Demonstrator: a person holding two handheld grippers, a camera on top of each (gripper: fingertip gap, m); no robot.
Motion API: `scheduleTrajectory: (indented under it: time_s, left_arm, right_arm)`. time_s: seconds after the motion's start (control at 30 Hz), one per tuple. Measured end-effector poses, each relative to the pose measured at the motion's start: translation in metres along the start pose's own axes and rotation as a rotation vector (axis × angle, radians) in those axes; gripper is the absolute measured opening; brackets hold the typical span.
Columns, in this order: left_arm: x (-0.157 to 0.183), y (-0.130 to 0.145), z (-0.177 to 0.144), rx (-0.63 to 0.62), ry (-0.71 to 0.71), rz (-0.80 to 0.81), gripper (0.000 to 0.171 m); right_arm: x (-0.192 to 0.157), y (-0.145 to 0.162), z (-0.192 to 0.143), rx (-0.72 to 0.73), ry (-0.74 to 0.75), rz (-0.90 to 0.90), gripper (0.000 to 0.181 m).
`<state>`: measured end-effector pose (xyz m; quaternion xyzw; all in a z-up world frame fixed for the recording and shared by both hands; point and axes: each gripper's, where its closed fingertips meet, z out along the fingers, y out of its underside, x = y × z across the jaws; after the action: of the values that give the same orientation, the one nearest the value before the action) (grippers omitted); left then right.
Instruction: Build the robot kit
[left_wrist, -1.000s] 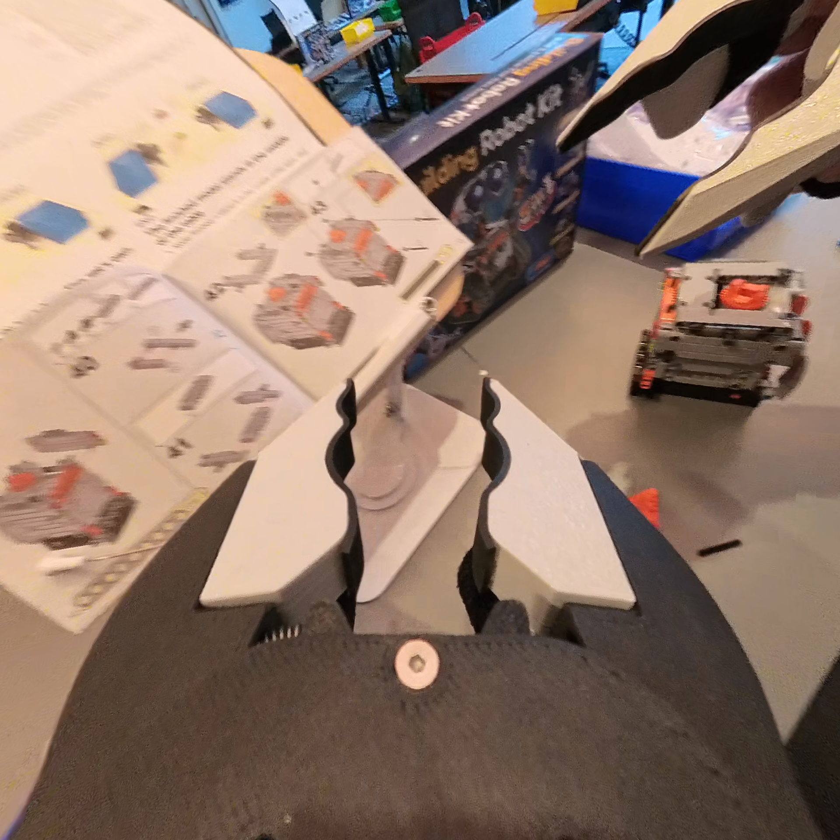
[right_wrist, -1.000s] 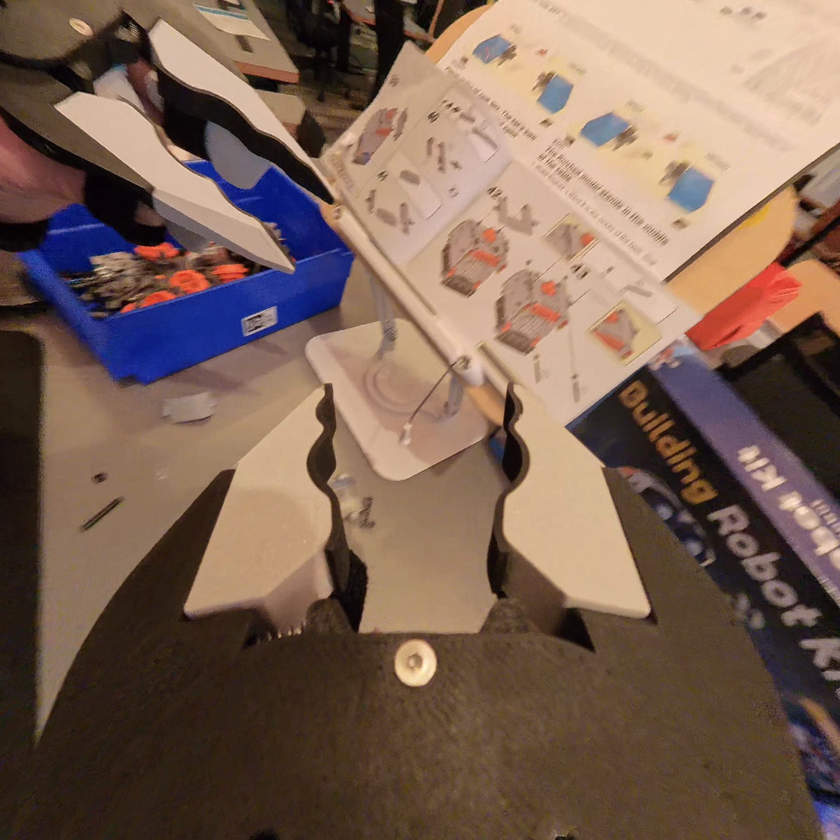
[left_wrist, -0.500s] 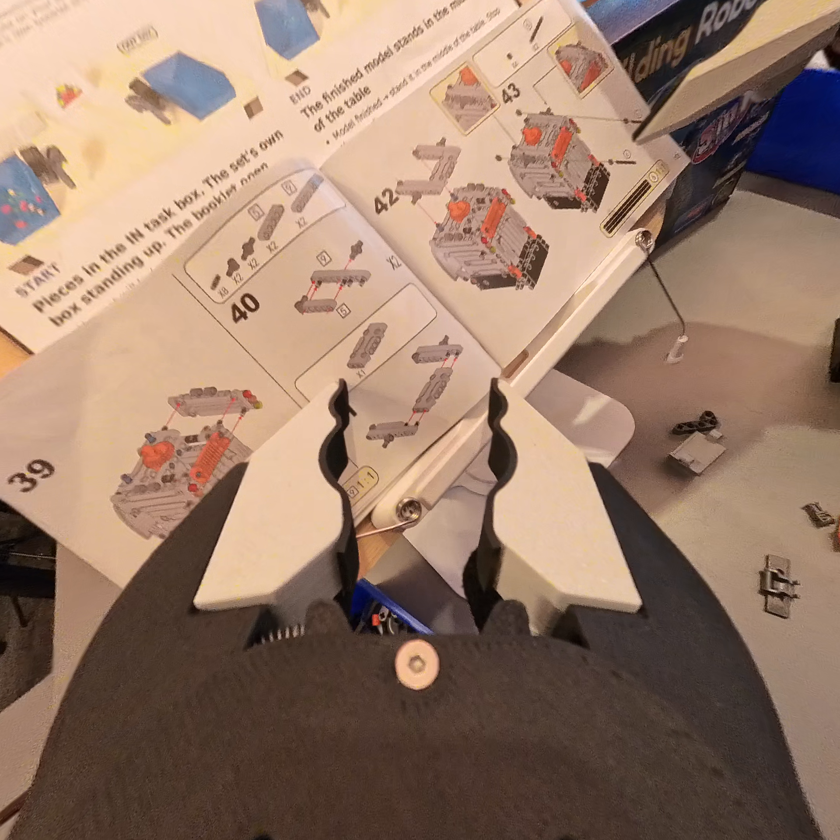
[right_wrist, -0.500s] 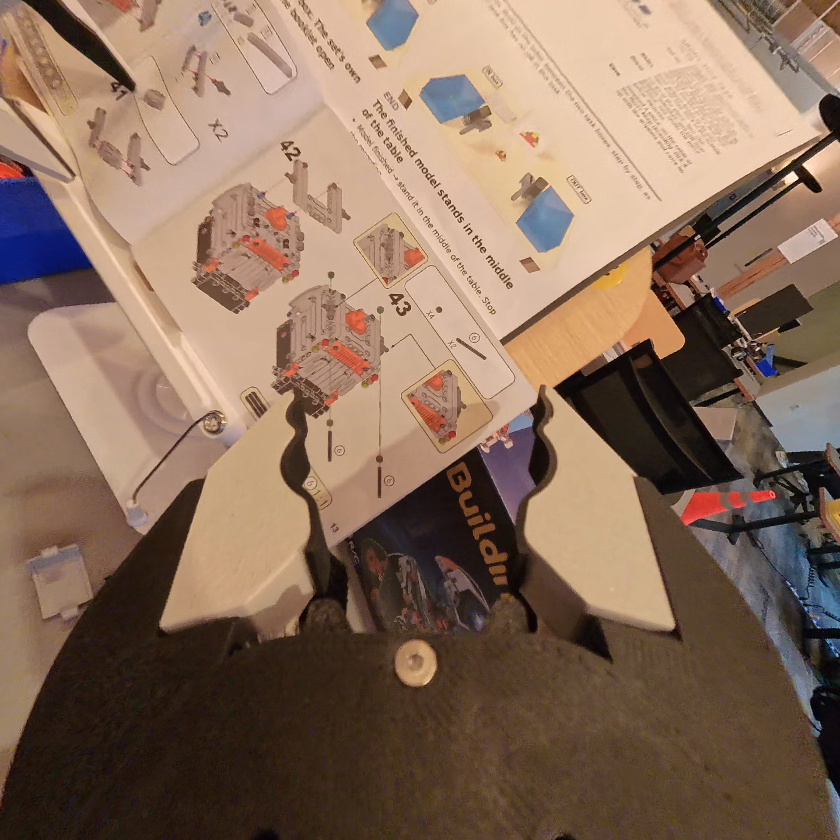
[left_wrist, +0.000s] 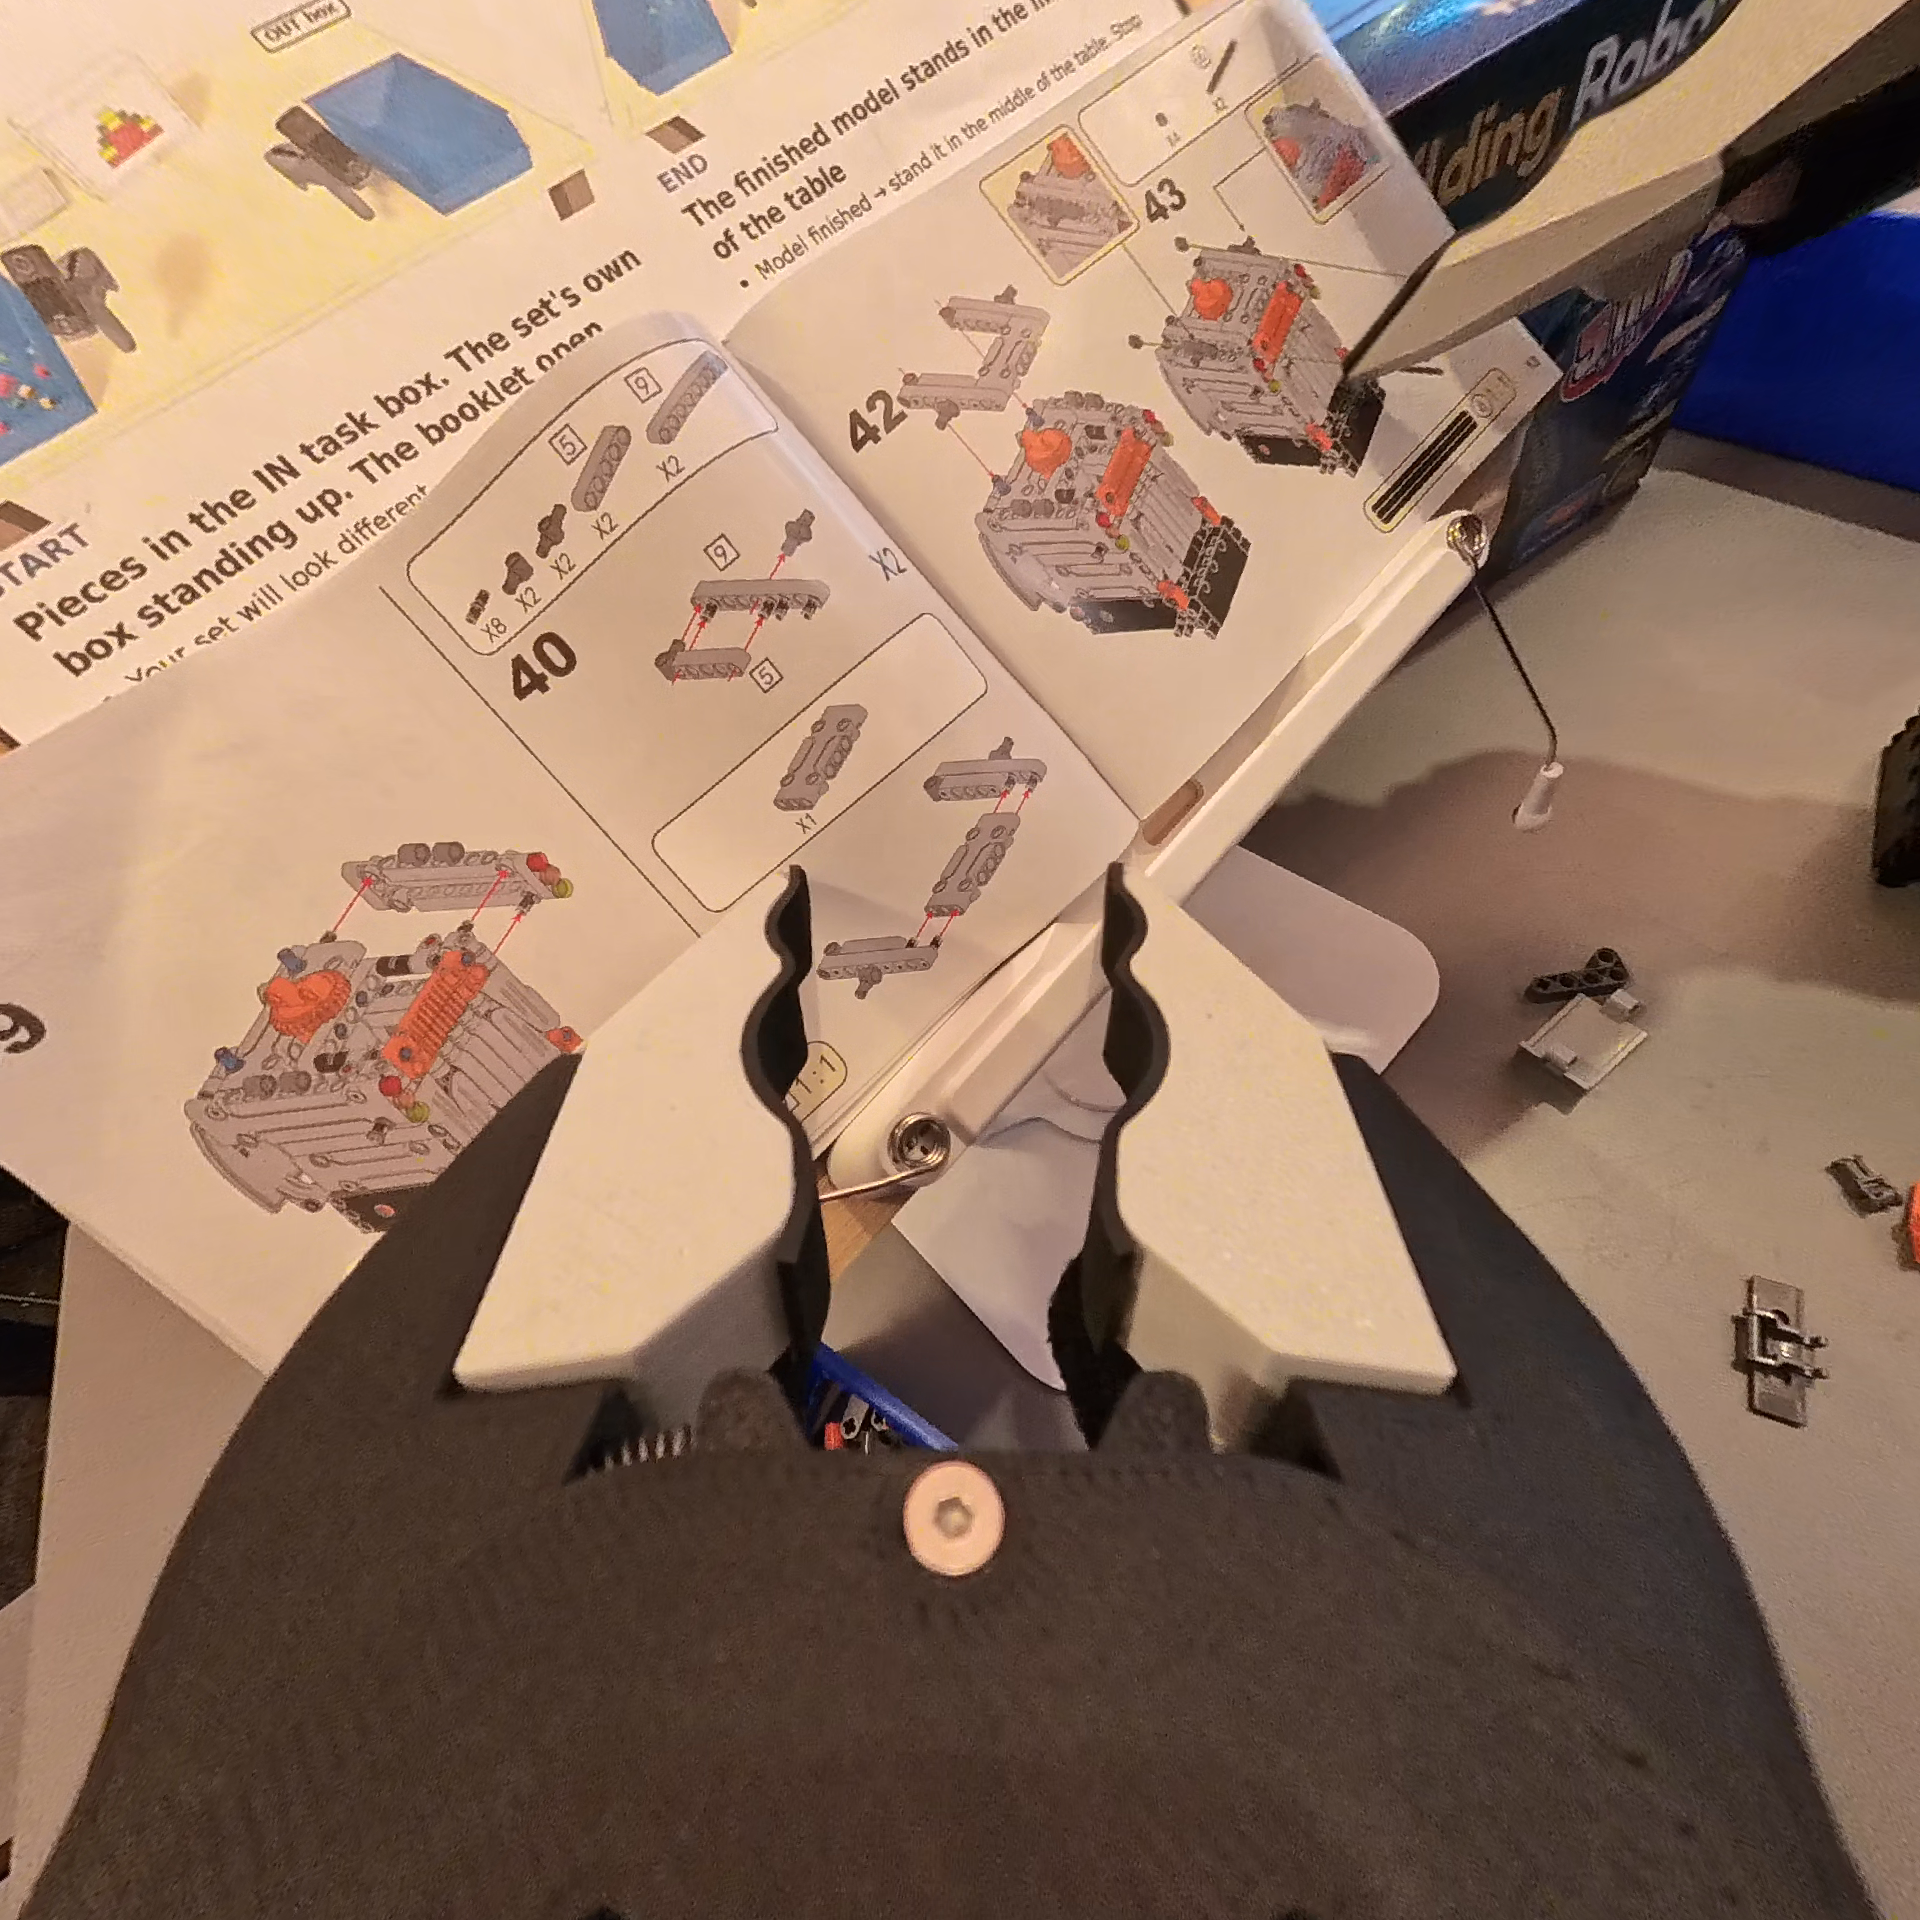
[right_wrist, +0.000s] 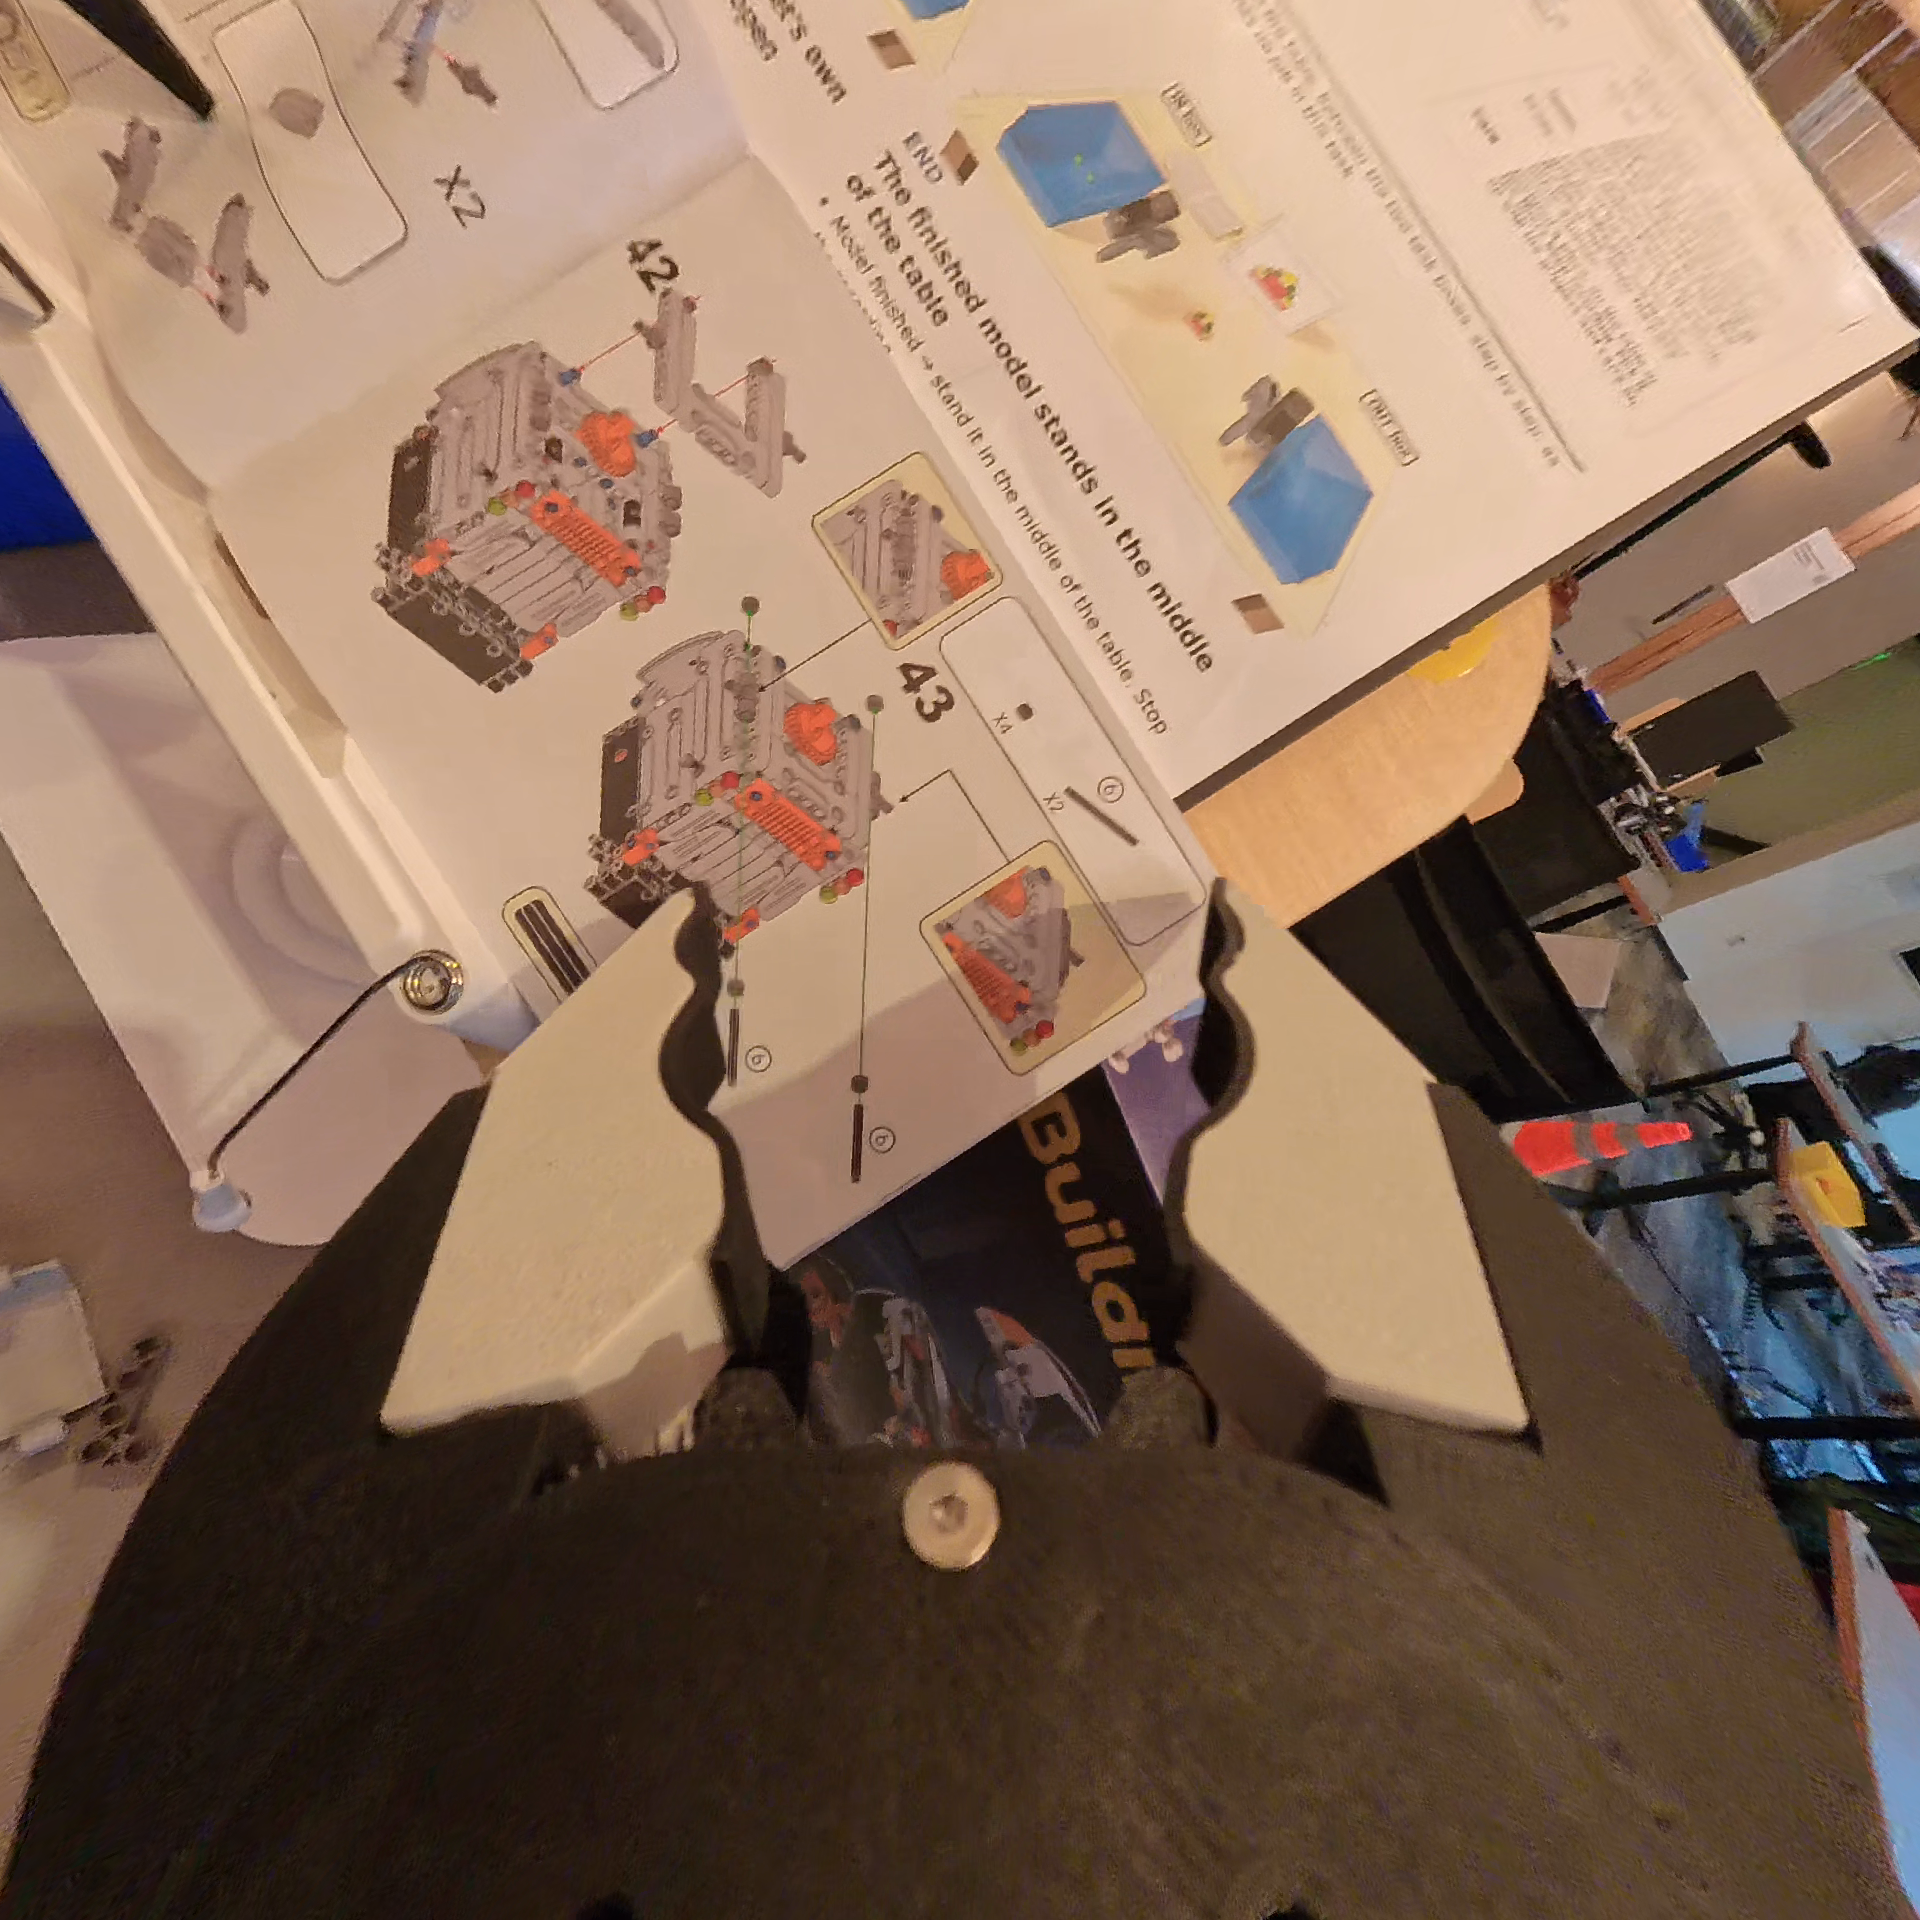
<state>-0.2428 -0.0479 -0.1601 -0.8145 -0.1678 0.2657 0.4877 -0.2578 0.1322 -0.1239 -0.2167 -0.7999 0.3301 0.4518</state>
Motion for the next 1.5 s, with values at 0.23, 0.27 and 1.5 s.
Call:
scheduleTrajectory:
  time_s: [0.23,0.27,1.5]
  left_arm:
    - [0.001,0.001,0.0,-0.002,0.011,0.006,0.056]
    - [0.002,0.001,0.0,0.001,0.013,0.004,0.056]
    - [0.003,0.003,0.0,-0.008,0.019,0.02,0.056]
  right_arm:
    - [0.001,0.004,0.005,-0.017,-0.032,0.026,0.096]
    - [0.0,0.004,0.005,-0.019,-0.035,0.025,0.096]
    - [0.011,0.002,0.009,0.024,0.001,0.072,0.084]
